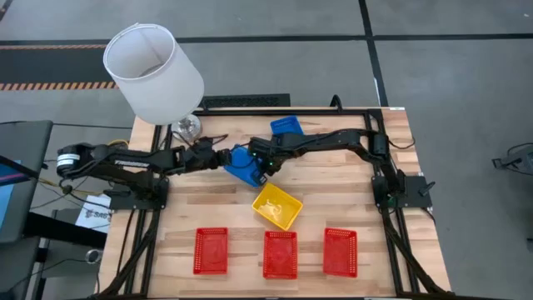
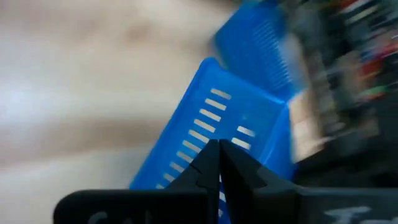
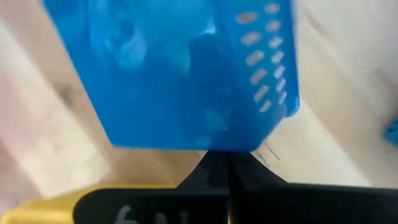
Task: Stack baskets by color
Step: Stack the left blue bin on the blue bin
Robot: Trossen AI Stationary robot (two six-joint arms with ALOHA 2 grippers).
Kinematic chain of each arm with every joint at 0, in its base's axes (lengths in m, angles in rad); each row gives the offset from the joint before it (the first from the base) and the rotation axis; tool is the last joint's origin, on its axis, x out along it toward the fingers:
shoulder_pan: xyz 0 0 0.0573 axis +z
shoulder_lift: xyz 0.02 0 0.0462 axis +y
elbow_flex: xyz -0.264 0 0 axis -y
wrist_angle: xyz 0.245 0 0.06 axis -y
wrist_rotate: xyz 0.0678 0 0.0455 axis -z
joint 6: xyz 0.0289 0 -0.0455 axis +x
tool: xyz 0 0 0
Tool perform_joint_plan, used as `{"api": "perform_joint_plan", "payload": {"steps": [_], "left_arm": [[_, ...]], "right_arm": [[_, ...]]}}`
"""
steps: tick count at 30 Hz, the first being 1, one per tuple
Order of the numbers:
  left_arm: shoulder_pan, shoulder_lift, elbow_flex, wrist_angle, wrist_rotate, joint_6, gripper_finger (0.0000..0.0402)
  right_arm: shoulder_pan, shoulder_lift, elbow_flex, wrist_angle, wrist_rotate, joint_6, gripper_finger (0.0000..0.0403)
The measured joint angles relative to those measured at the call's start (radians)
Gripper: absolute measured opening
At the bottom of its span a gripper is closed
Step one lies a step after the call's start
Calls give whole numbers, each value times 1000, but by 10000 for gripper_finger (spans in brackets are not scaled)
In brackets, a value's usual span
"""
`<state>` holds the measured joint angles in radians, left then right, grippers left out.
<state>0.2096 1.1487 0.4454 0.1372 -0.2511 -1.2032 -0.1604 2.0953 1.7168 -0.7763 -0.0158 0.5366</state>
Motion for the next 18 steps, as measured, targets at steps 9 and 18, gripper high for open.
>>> {"api": "perform_joint_plan", "payload": {"steps": [9, 18], "left_arm": [[-14, -201, 15, 235, 167, 170, 0], [-123, -282, 108, -33, 175, 171, 0]], "right_arm": [[14, -132, 53, 284, 270, -163, 1], [18, -281, 50, 256, 361, -235, 1]]}}
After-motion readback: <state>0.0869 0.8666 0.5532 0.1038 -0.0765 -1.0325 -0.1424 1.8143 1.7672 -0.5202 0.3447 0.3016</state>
